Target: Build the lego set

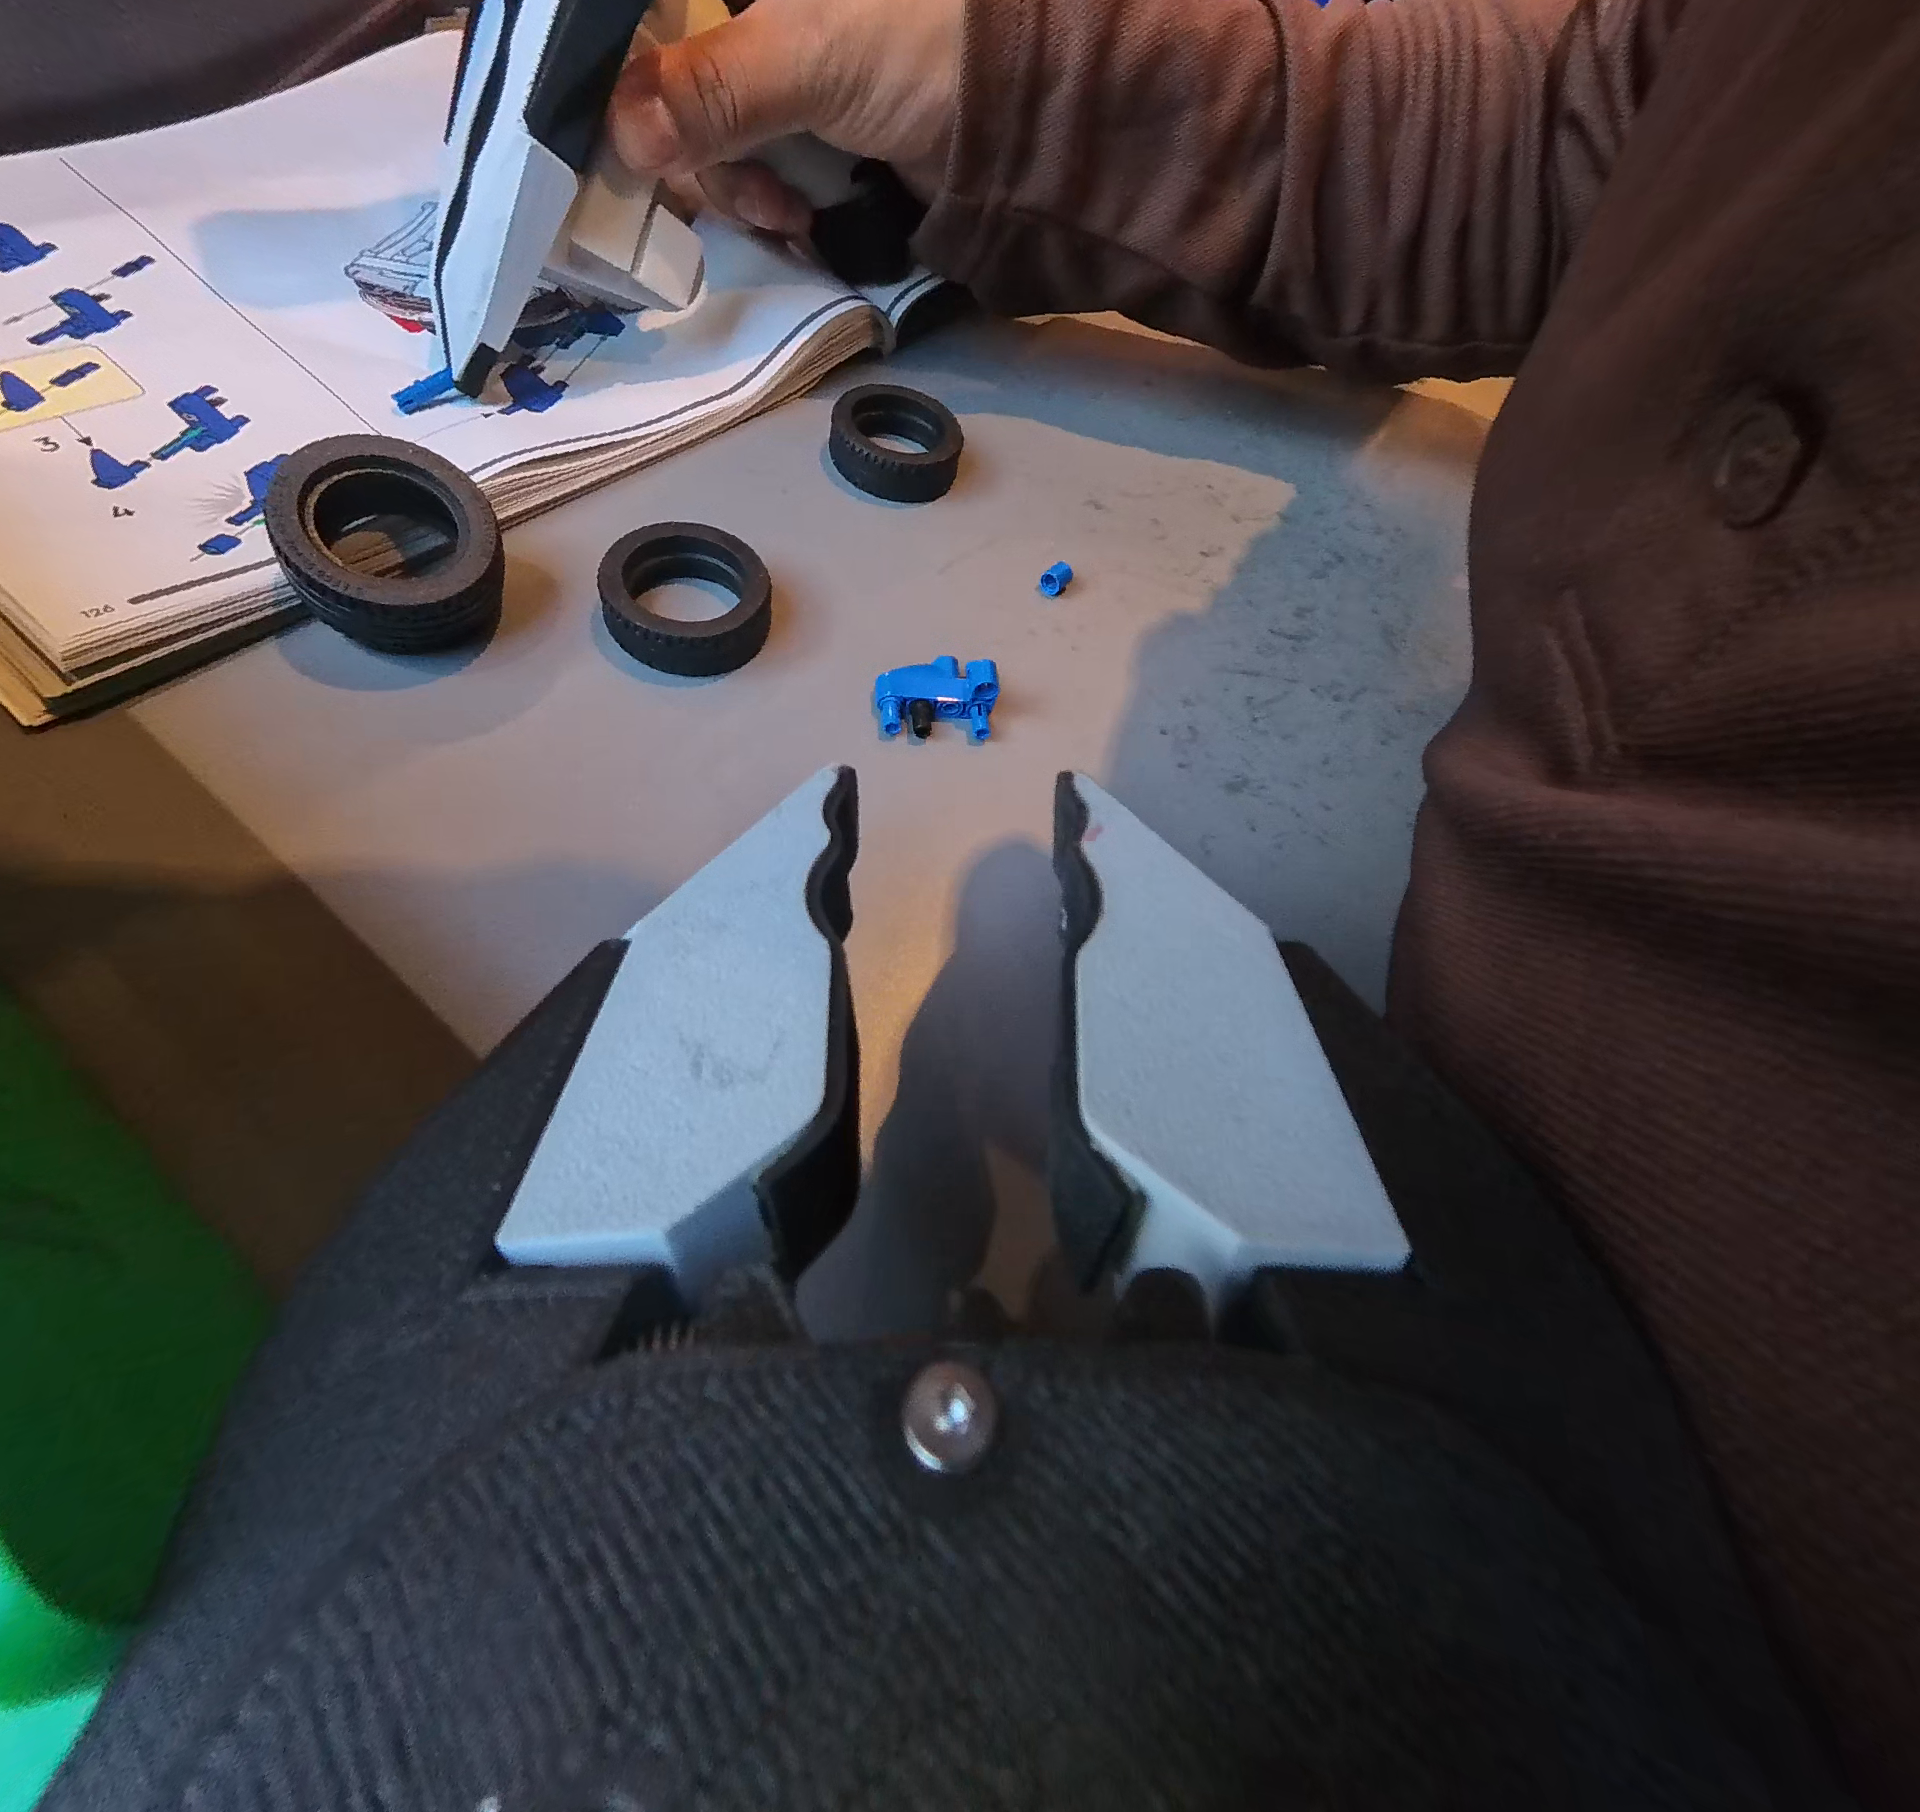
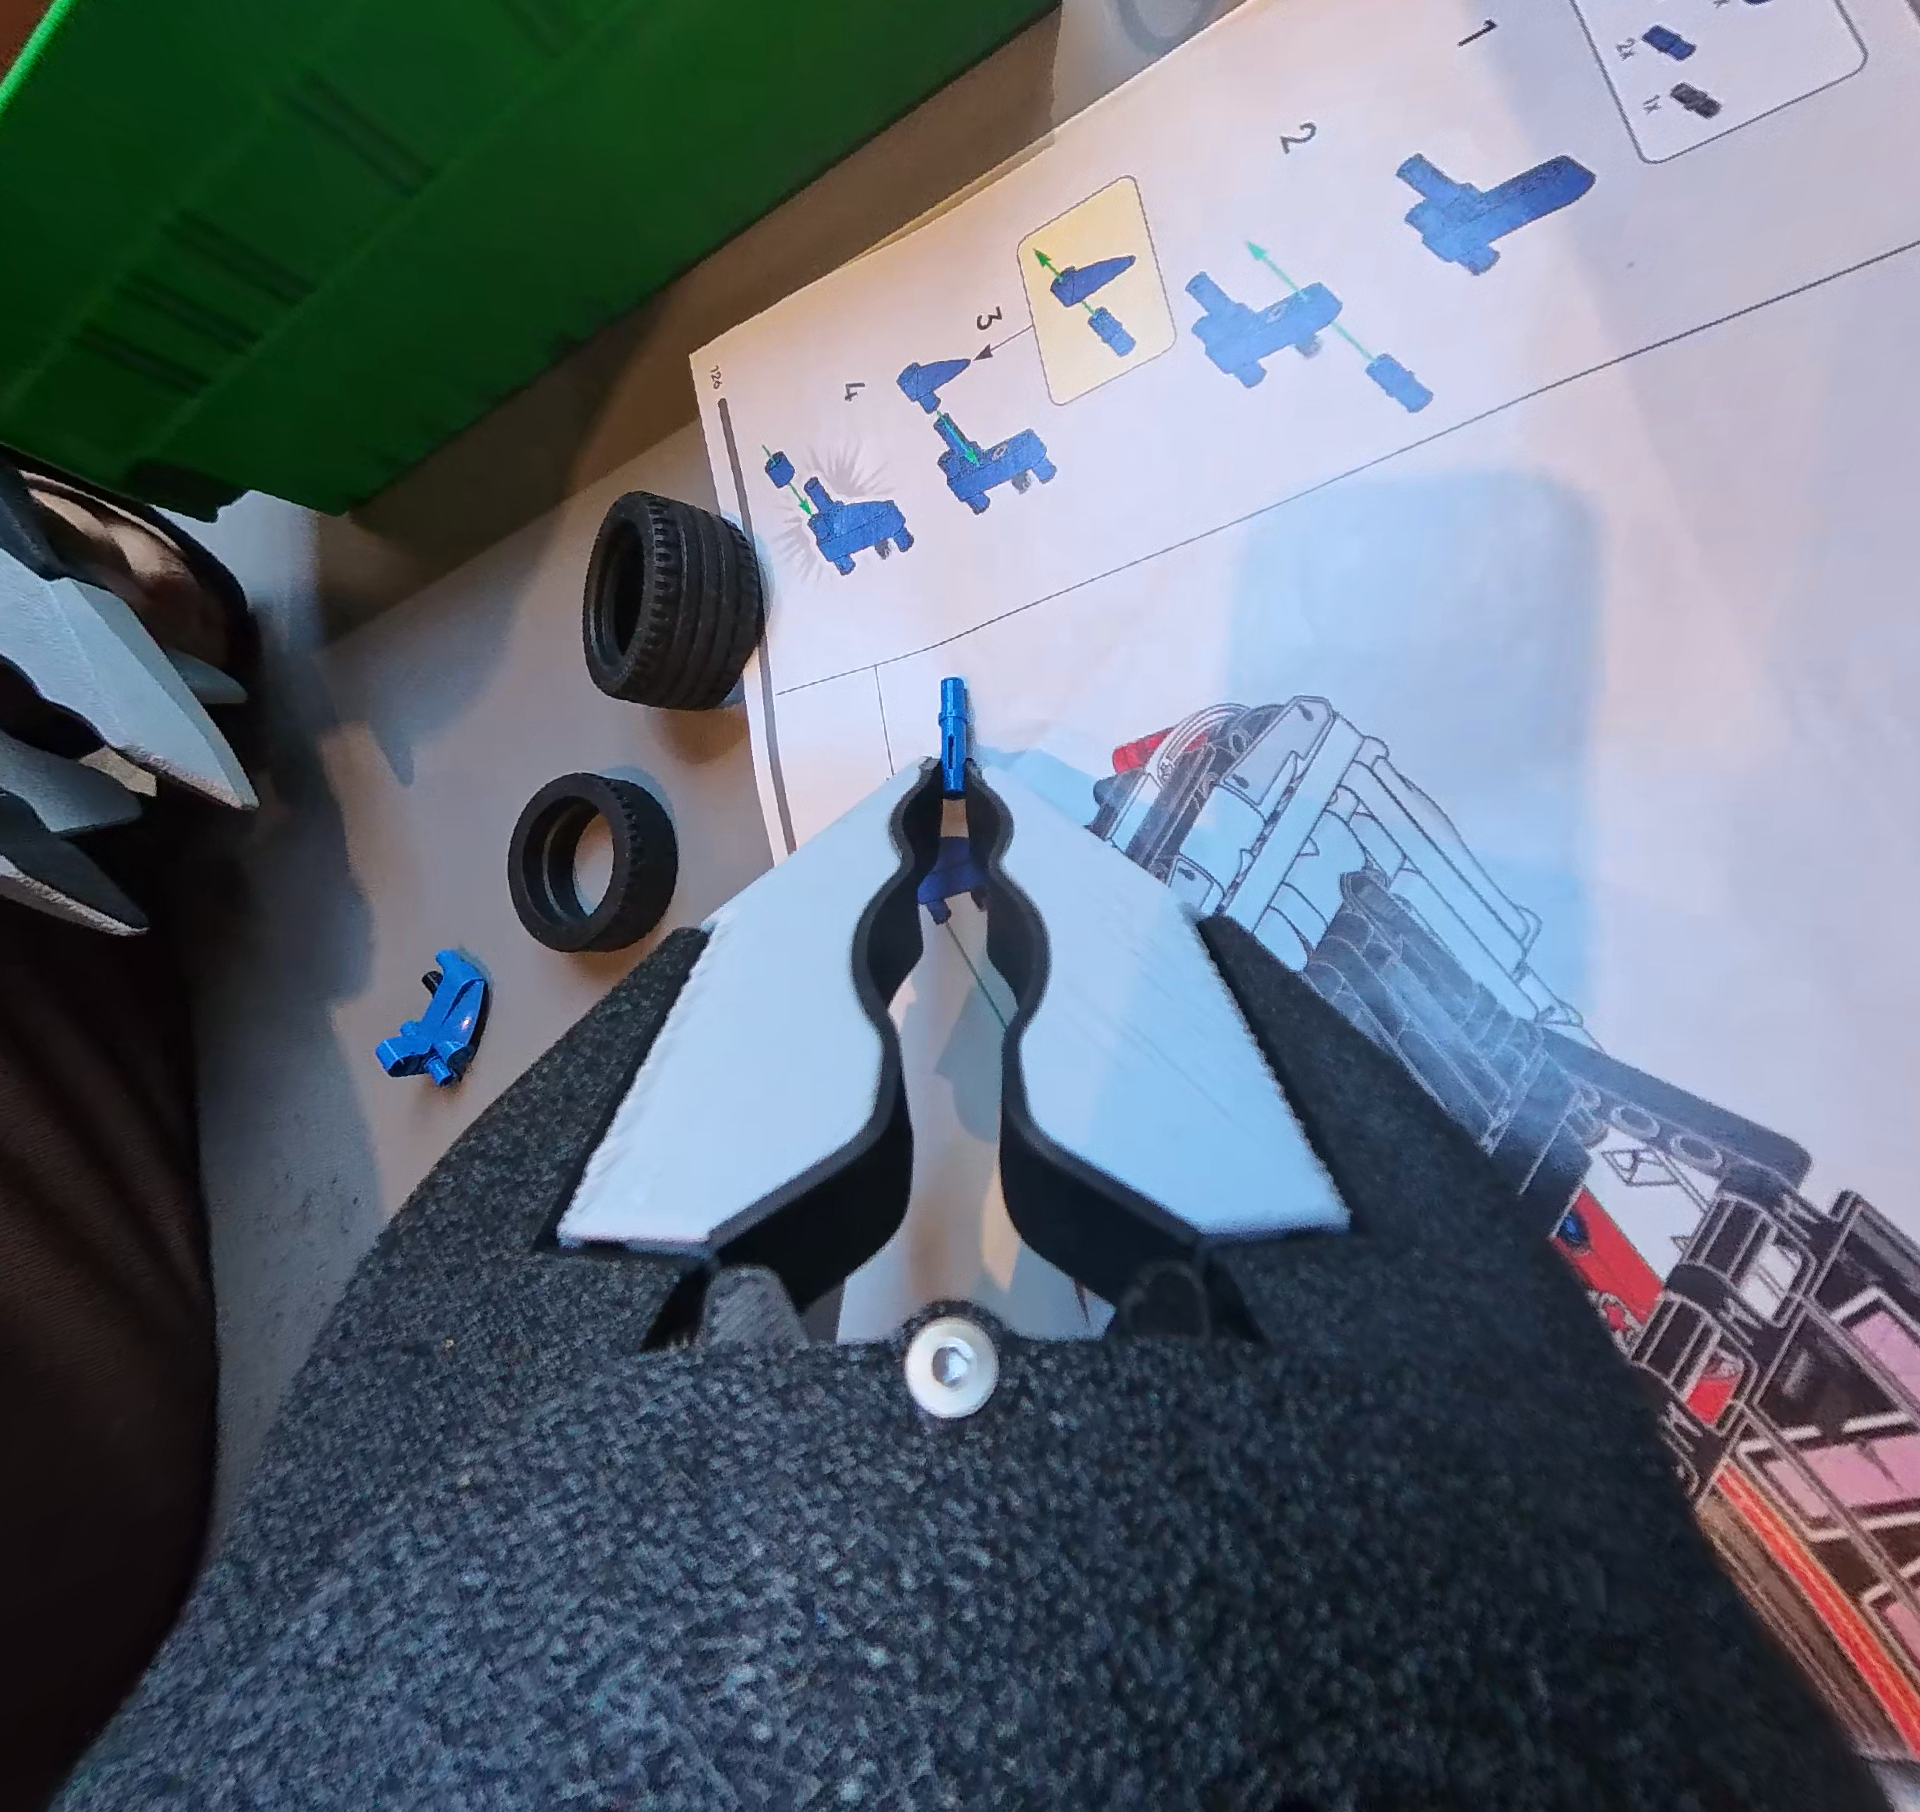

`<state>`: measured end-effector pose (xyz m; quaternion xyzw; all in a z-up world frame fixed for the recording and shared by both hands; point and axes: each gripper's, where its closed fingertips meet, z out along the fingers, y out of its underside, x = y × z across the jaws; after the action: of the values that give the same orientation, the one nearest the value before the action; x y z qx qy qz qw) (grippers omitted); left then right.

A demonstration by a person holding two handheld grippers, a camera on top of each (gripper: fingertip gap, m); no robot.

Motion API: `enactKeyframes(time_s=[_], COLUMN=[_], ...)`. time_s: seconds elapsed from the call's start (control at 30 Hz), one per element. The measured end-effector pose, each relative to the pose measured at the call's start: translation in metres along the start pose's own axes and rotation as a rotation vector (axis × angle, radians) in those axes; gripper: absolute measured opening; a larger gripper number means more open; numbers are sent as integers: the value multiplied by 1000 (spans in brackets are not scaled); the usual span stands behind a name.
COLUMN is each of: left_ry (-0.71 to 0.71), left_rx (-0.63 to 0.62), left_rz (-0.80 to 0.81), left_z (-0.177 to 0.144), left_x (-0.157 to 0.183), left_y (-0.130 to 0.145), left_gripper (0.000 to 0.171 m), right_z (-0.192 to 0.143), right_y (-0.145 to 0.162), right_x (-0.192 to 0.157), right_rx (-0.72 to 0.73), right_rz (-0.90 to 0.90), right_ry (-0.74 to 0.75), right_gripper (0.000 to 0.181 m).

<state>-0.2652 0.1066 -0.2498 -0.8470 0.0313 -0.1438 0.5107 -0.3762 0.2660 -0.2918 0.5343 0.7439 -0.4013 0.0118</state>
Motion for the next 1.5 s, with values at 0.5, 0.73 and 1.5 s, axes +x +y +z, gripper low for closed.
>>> enactKeyframes(time_s=[0.5,0.73,1.5], left_ry=[6,22,-49], left_rx=[-4,-13,-198], left_rz=[2,-4,30], left_z=[1,2,46], left_x=[1,2,-10], left_y=[0,2,8], left_gripper=[35,33,58], right_z=[1,4,-13], right_y=[-1,-2,82], right_x=[0,-3,-127], right_rx=[4,3,-81], right_rz=[9,24,-392], right_ry=[-13,-52,-184], right_gripper=[4,4,4])
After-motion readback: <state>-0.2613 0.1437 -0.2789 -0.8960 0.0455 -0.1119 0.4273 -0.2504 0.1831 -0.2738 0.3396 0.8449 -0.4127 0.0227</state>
